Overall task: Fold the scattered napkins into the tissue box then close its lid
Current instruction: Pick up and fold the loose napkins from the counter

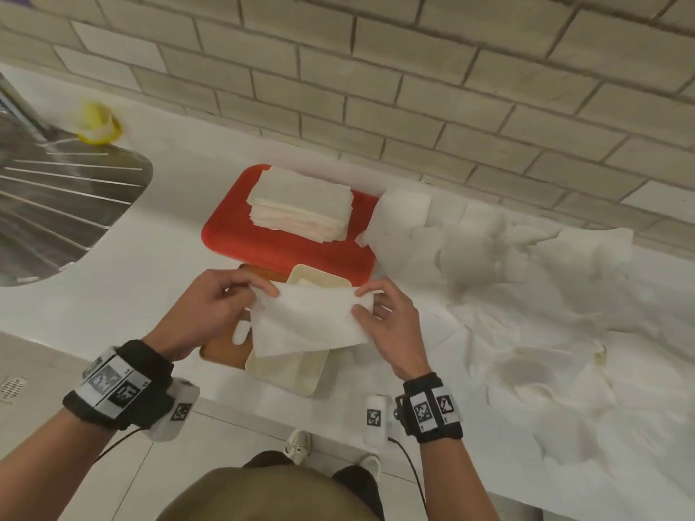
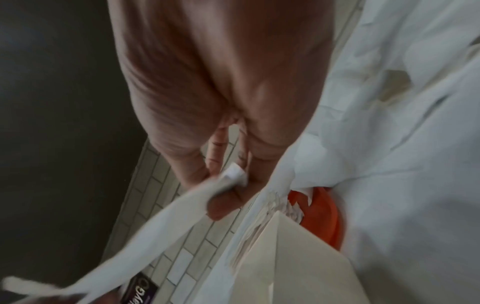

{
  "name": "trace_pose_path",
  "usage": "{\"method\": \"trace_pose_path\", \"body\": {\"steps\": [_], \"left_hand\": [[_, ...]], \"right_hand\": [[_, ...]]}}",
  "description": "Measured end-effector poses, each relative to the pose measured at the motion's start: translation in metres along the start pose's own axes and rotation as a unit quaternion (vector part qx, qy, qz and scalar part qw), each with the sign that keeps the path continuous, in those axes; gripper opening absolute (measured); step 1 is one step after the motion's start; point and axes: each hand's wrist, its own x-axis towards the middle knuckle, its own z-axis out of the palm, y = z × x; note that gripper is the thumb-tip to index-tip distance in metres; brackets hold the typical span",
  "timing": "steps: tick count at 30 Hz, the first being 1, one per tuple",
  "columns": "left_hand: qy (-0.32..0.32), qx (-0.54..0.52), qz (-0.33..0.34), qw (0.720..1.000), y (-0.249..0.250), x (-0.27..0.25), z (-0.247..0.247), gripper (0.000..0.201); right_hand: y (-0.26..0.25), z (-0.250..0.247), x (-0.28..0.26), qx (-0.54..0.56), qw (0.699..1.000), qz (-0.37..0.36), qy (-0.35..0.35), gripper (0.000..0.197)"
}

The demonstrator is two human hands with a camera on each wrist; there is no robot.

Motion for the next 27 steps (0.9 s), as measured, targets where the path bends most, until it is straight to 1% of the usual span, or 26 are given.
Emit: {"method": "trace_pose_path", "body": {"steps": [1,2,4,6,7,8,10,11,12,13,14,15,17,18,19,20,22,23,24,25,27], "left_hand": [[-0.006,0.012,-0.004,1.0,-0.006,-0.011,0.004,0.039],[-0.015,0.038,-0.006,0.999,-0.014,-0.02,0.008,0.037],[-0.029,0.123,0.004,0.992,-0.031,-0.037,0.018,0.028],[-0.029,0.212,0.032,0.976,-0.047,-0.044,0.029,0.016],[-0.027,0.249,0.041,0.967,-0.054,-0.045,0.035,0.014],[-0.029,0.288,0.048,0.956,-0.061,-0.044,0.04,0.02],[-0.043,0.371,0.039,0.927,-0.076,-0.039,0.051,0.047],[-0.048,0.411,0.028,0.91,-0.08,-0.037,0.057,0.061],[-0.049,0.443,0.02,0.895,-0.082,-0.036,0.06,0.071],[-0.044,0.463,0.018,0.885,-0.084,-0.035,0.063,0.078],[-0.029,0.465,0.024,0.885,-0.081,-0.035,0.065,0.078],[-0.006,0.455,0.038,0.89,-0.078,-0.035,0.066,0.074],[0.042,0.41,0.064,0.909,-0.067,-0.033,0.068,0.064],[0.059,0.383,0.074,0.919,-0.059,-0.031,0.071,0.061],[0.071,0.362,0.086,0.925,-0.051,-0.027,0.075,0.056],[0.078,0.35,0.098,0.928,-0.043,-0.022,0.081,0.05],[0.072,0.342,0.109,0.931,-0.026,-0.008,0.099,0.038],[0.063,0.334,0.115,0.934,-0.017,0.0,0.112,0.034],[0.054,0.319,0.124,0.938,-0.009,0.009,0.127,0.031],[0.046,0.306,0.133,0.942,-0.001,0.019,0.142,0.029],[0.037,0.285,0.133,0.948,0.013,0.04,0.173,0.027]], "right_hand": [[-0.003,0.0,0.013,-0.043,0.999,-0.012,0.001,0.024],[-0.006,0.002,0.027,-0.09,0.995,-0.032,-0.014,0.024],[-0.011,0.016,0.054,-0.178,0.978,-0.069,-0.077,0.02],[-0.01,0.04,0.077,-0.282,0.942,-0.099,-0.153,0.024],[-0.009,0.054,0.085,-0.332,0.919,-0.104,-0.183,0.029],[-0.009,0.066,0.091,-0.376,0.896,-0.107,-0.21,0.033],[-0.009,0.086,0.095,-0.444,0.852,-0.122,-0.248,0.039],[-0.01,0.091,0.095,-0.464,0.836,-0.131,-0.262,0.039],[-0.012,0.093,0.093,-0.469,0.83,-0.134,-0.271,0.037],[-0.014,0.09,0.093,-0.458,0.837,-0.139,-0.265,0.033],[-0.015,0.083,0.093,-0.436,0.855,-0.144,-0.241,0.028],[-0.015,0.071,0.095,-0.409,0.878,-0.152,-0.197,0.022],[-0.01,0.035,0.106,-0.36,0.921,-0.14,-0.056,0.014],[-0.003,0.013,0.116,-0.355,0.929,-0.108,0.012,0.014],[0.009,-0.008,0.128,-0.361,0.928,-0.06,0.064,0.022],[0.024,-0.026,0.141,-0.379,0.921,0.009,0.094,0.037],[0.059,-0.056,0.159,-0.439,0.881,0.15,0.092,0.082],[0.078,-0.066,0.165,-0.452,0.866,0.193,0.09,0.096],[0.091,-0.072,0.167,-0.441,0.867,0.213,0.094,0.099],[0.1,-0.076,0.169,-0.41,0.881,0.216,0.099,0.091],[0.107,-0.082,0.166,-0.333,0.92,0.185,0.091,0.059]]}}
